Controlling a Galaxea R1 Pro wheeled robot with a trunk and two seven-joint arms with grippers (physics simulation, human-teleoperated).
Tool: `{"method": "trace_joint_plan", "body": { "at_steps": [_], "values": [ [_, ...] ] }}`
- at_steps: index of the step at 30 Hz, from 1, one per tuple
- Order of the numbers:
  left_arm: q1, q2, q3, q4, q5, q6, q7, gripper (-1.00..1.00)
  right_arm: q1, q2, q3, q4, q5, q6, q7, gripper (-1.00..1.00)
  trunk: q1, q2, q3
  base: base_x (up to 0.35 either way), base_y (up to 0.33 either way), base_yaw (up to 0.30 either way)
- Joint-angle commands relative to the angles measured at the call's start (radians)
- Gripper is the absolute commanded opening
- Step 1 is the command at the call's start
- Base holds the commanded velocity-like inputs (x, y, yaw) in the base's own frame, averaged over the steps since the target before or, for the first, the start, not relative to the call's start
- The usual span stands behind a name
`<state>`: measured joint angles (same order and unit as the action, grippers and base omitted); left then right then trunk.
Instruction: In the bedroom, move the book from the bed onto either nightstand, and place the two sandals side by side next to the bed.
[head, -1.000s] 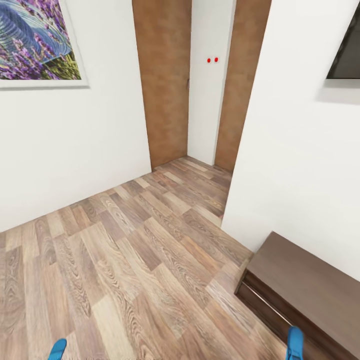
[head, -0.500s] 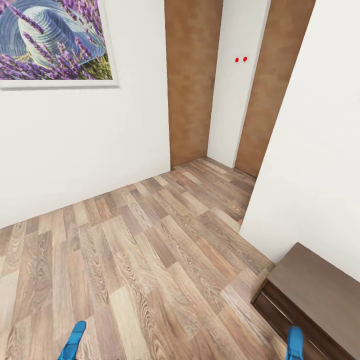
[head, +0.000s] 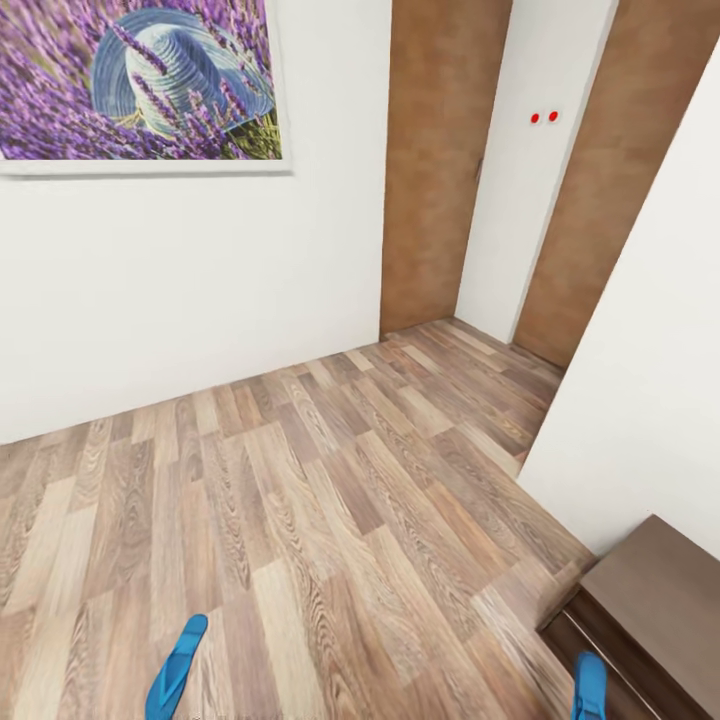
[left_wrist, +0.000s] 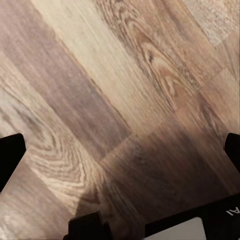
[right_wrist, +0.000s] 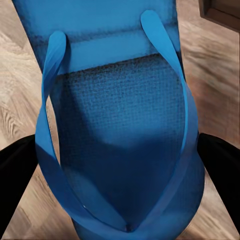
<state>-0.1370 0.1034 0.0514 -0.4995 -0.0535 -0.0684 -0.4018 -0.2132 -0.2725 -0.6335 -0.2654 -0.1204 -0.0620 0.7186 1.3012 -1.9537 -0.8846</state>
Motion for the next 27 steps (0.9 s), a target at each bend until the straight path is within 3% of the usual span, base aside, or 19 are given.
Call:
{"method": "trace_joint_plan", "body": {
  "at_steps": [1, 27],
  "values": [
    [-0.001, -0.001, 0.005, 0.001, -0.006, -0.004, -0.006, 1.00, -0.001, 0.000, 0.000, 0.002, -0.007, -0.001, 0.005, -1.00, 0.000, 0.000, -0.001, 0.000, 0.000, 0.271],
    [-0.001, -0.001, 0.005, 0.001, -0.006, -0.004, -0.006, 1.00, -0.001, 0.001, 0.000, 0.003, -0.007, -0.001, 0.004, -1.00, 0.000, 0.000, -0.001, 0.000, 0.000, 0.272]
  ]
}}
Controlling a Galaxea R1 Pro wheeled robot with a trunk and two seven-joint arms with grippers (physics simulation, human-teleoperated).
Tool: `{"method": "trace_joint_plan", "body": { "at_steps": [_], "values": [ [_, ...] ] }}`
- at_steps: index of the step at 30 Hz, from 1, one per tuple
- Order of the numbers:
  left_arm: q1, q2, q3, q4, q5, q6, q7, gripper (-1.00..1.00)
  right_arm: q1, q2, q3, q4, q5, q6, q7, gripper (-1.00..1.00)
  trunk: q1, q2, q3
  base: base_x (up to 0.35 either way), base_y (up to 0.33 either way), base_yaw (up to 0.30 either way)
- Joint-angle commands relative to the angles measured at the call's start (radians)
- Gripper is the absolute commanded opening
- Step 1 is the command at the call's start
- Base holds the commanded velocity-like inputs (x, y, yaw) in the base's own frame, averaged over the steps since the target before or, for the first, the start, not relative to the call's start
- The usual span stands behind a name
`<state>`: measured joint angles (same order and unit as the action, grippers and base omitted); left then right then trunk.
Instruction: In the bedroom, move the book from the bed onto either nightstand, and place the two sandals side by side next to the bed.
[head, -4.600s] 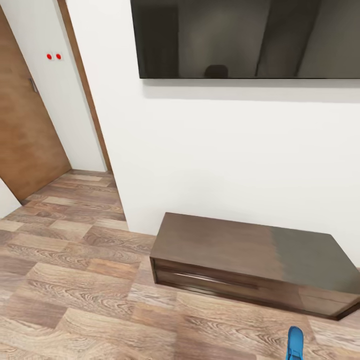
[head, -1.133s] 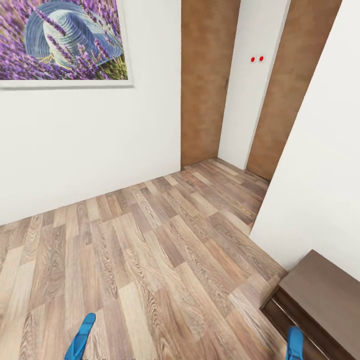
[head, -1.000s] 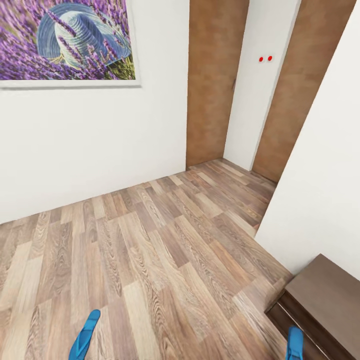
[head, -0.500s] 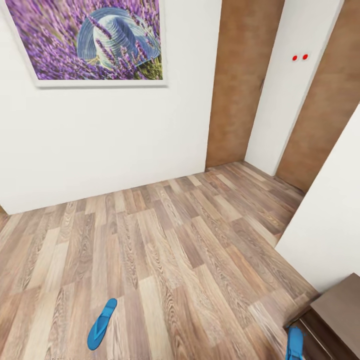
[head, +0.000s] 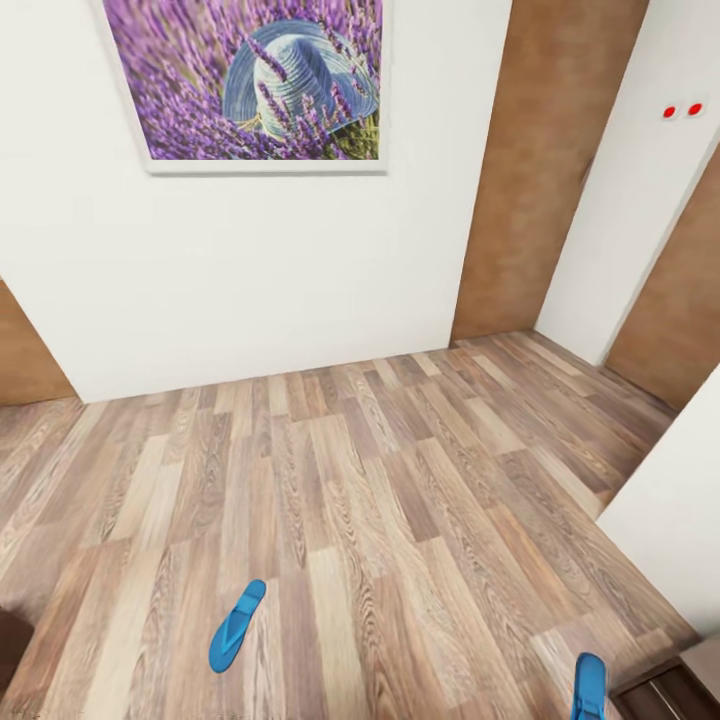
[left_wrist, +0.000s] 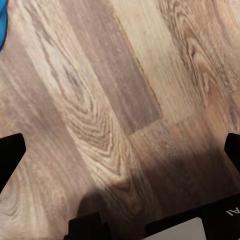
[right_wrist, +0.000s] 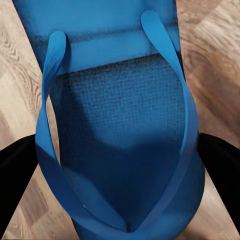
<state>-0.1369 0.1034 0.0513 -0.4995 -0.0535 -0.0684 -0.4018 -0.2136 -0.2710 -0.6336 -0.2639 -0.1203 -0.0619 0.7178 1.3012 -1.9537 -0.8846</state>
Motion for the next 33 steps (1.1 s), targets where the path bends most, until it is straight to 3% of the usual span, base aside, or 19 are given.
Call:
{"method": "trace_joint_plan", "body": {
  "at_steps": [1, 33],
  "values": [
    [-0.001, -0.001, 0.005, 0.001, -0.006, -0.004, -0.006, 1.00, 0.000, 0.000, 0.000, 0.002, -0.007, -0.001, 0.005, -1.00, 0.000, 0.000, -0.001, 0.000, 0.000, 0.273],
    [-0.001, -0.001, 0.005, 0.001, -0.006, -0.004, -0.006, 1.00, 0.000, -0.001, 0.000, 0.002, -0.007, -0.001, 0.006, -1.00, 0.000, 0.000, -0.001, 0.000, 0.000, 0.273]
  ]
}}
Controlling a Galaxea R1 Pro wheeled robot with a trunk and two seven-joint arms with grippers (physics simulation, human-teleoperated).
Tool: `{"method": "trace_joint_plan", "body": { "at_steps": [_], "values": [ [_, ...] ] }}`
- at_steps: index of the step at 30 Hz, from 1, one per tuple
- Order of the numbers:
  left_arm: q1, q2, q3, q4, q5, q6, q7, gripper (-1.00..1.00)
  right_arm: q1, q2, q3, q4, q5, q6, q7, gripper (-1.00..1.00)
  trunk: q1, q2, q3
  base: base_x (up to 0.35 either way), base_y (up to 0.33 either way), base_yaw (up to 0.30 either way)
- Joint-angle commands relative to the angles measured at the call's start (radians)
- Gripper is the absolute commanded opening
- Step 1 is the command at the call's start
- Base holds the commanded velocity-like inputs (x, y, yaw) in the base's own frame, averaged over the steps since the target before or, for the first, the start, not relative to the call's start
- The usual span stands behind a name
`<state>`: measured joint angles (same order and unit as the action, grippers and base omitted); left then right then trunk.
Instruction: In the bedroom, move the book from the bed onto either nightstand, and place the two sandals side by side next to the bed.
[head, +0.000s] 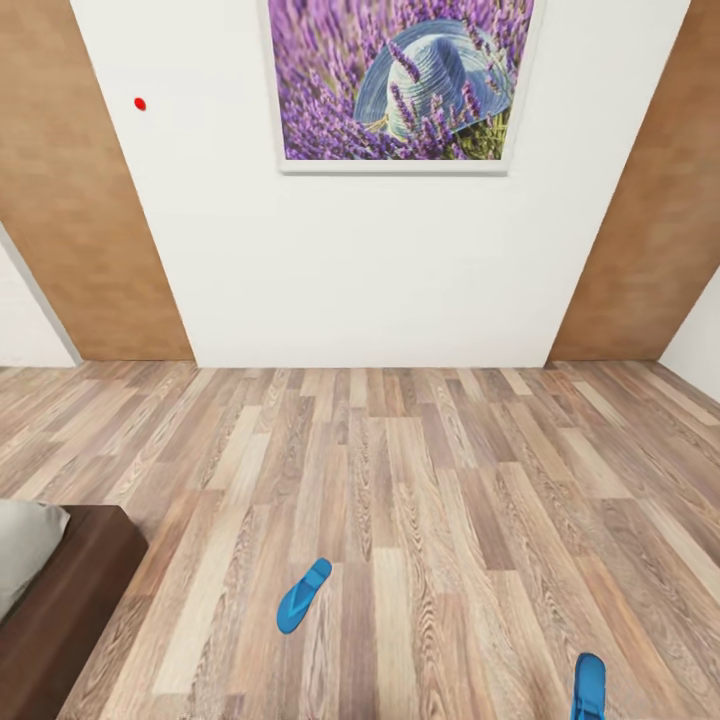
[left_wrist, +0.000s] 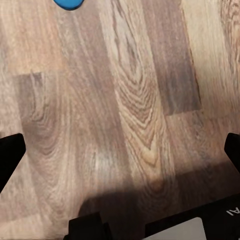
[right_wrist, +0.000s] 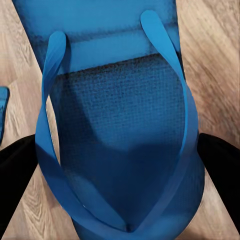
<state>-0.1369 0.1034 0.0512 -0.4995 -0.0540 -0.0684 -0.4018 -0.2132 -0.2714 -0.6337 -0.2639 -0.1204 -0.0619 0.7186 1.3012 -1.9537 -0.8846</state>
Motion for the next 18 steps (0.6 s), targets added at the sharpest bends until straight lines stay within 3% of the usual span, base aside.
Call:
{"method": "trace_joint_plan", "body": {
  "at_steps": [1, 18],
  "values": [
    [-0.001, -0.001, 0.005, 0.001, -0.006, -0.004, -0.006, 1.00, 0.000, 0.000, 0.000, 0.002, -0.007, -0.001, 0.005, -1.00, 0.000, 0.000, -0.001, 0.000, 0.000, 0.273],
    [0.000, -0.001, 0.006, 0.001, -0.006, -0.004, -0.006, 1.00, 0.000, 0.000, 0.000, 0.002, -0.007, -0.001, 0.005, -1.00, 0.000, 0.000, -0.001, 0.000, 0.000, 0.273]
  ]
}}
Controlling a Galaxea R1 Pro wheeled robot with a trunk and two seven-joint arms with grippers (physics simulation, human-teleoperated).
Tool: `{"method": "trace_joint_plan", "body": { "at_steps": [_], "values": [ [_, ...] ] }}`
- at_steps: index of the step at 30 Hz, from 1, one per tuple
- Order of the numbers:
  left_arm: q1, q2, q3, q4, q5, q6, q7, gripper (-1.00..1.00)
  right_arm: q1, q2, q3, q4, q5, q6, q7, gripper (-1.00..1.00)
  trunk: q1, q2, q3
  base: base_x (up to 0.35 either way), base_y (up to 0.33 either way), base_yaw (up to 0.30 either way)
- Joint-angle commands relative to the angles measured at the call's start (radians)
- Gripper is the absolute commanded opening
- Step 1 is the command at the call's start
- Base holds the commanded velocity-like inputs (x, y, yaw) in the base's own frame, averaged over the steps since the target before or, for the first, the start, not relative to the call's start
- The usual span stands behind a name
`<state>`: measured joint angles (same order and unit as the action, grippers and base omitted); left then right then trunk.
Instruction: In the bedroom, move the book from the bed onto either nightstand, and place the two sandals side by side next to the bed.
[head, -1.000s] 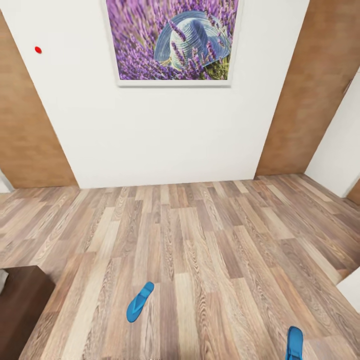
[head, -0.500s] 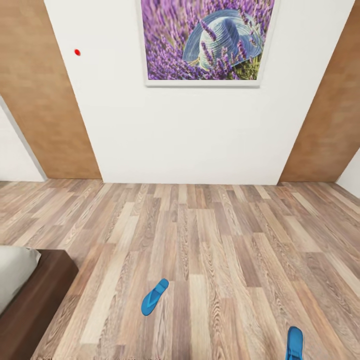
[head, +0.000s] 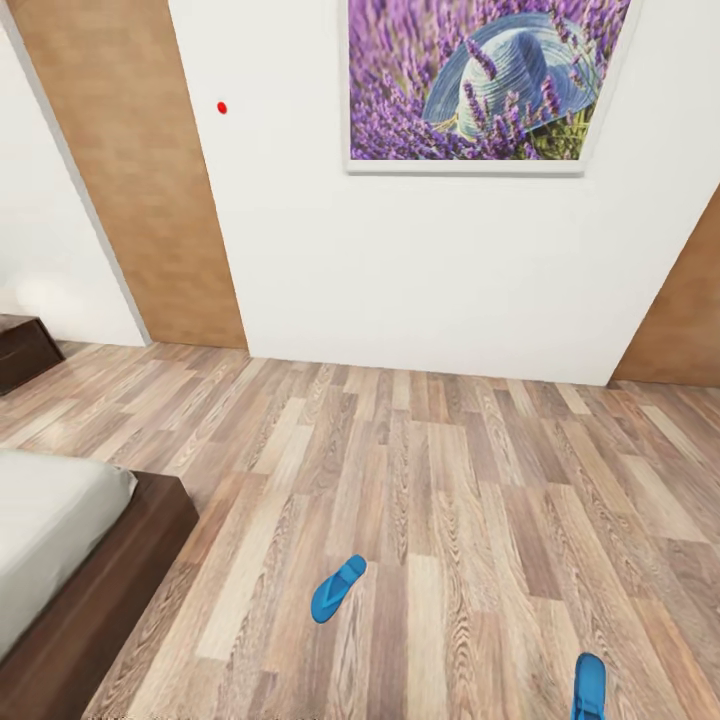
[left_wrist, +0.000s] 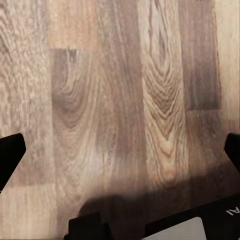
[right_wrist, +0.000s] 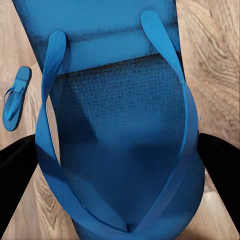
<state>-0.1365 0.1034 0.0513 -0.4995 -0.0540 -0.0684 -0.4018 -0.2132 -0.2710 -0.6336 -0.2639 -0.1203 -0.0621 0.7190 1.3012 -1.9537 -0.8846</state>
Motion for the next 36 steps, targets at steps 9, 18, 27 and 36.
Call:
{"method": "trace_joint_plan", "body": {
  "at_steps": [9, 18, 27, 36],
  "values": [
    [-0.001, -0.001, 0.005, 0.001, -0.006, -0.004, -0.006, 1.00, -0.001, -0.001, 0.000, 0.002, -0.007, -0.002, 0.005, -1.00, 0.000, 0.000, -0.001, 0.000, 0.000, 0.273],
    [-0.001, -0.001, 0.005, 0.001, -0.006, -0.004, -0.006, 1.00, 0.000, -0.001, 0.000, 0.001, -0.007, -0.001, 0.005, -1.00, 0.000, 0.000, -0.001, 0.000, 0.000, 0.273],
    [-0.001, -0.001, 0.005, 0.000, -0.006, -0.004, -0.006, 1.00, 0.000, -0.001, 0.000, 0.001, -0.007, -0.001, 0.005, -1.00, 0.000, 0.000, -0.001, 0.000, 0.000, 0.273],
    [-0.001, -0.001, 0.005, -0.001, -0.005, -0.004, -0.006, 1.00, -0.001, -0.001, 0.000, 0.002, -0.007, -0.001, 0.004, -1.00, 0.000, 0.000, -0.001, 0.000, 0.000, 0.273]
  ]
}}
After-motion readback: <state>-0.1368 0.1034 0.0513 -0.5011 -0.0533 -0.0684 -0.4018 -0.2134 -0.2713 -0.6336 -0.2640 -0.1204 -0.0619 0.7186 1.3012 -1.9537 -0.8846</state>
